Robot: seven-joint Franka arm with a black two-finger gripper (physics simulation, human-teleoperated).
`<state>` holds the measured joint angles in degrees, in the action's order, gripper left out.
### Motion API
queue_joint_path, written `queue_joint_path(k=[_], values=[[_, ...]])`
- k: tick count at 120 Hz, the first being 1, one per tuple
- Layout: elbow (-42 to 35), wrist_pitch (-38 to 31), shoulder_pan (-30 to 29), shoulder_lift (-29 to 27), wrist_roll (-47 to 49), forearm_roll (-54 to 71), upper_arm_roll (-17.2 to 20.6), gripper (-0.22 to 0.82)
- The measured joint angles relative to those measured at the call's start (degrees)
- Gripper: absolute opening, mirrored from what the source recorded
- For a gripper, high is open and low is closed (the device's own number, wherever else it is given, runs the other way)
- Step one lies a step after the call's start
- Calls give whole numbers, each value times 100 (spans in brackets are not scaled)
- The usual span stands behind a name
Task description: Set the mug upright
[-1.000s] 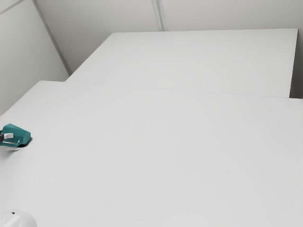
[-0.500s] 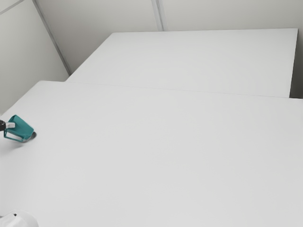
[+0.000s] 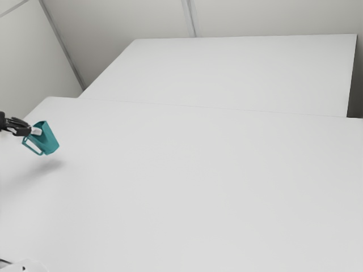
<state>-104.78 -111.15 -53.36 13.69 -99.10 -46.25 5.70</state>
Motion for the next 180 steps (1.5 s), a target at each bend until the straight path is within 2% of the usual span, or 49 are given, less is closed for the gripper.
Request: queue_joint_path(k=[22,42,92,154,164,180], values=[[-498,-456,771,-580,593,709,-10,-18],[-686,-755,1310,-828,1190,1330,32,-18],[-786,-1275,2283,-819,2511,1907,271,-18],[-496,-1574,3340,-331,3801,2452,291,-18],[-526,-1576,3411,-373,3995,2510,336,-18],[-928,-1554,3445,-770,4322,2552,523,-18]])
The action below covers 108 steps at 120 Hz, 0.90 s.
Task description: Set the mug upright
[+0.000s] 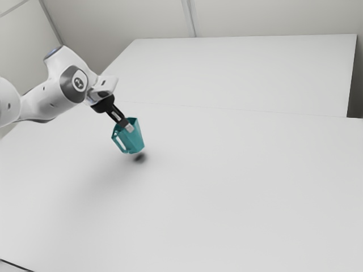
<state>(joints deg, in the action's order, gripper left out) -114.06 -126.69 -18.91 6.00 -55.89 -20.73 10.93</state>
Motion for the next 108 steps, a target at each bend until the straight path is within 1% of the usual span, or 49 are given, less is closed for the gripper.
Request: queue_joint_path(k=[34,52,75,108], values=[[-967,23,-20,-729,681,17,244,-18],[-1152,79,-27,-828,989,17,321,-18],[-1406,230,-290,-1065,1333,17,433,-18],[-1505,444,-323,-1083,1727,16,521,-18]])
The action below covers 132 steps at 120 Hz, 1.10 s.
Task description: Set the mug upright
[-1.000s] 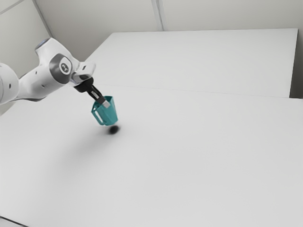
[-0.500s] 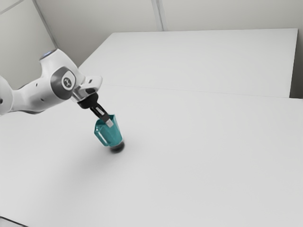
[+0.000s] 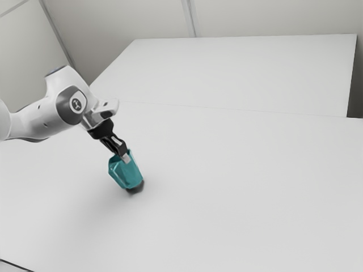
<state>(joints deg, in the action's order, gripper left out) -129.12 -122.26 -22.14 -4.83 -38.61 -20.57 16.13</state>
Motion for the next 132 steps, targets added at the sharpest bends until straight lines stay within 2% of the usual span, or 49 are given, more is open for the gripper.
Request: queue_joint_path(k=[76,104,119,132], values=[[-6,170,5,135,484,-5,22,-16],[-2,192,5,135,554,-15,21,-3],[6,193,5,135,581,-17,21,12],[78,133,-6,127,601,-3,35,21]])
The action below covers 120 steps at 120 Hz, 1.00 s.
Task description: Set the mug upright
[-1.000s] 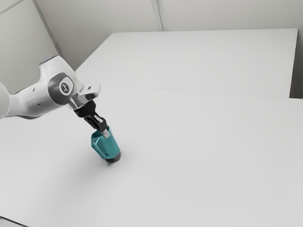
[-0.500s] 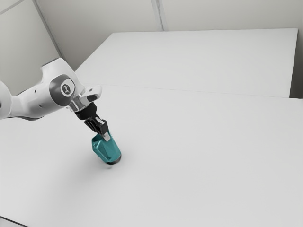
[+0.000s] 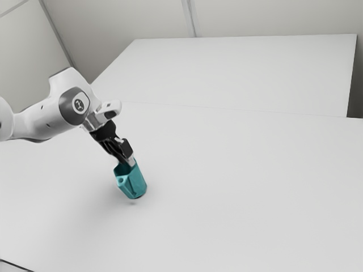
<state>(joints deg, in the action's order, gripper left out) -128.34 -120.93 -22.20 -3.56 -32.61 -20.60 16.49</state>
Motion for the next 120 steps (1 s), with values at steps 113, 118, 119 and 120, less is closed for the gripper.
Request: queue_joint_path(k=[113,118,119,120], values=[[3672,1603,1507,697,572,1897,-1289,59],[3676,1671,1506,696,593,1924,-1297,60],[3676,1682,1506,696,597,1928,-1299,60],[3677,1694,1505,695,601,1932,-1300,60]])
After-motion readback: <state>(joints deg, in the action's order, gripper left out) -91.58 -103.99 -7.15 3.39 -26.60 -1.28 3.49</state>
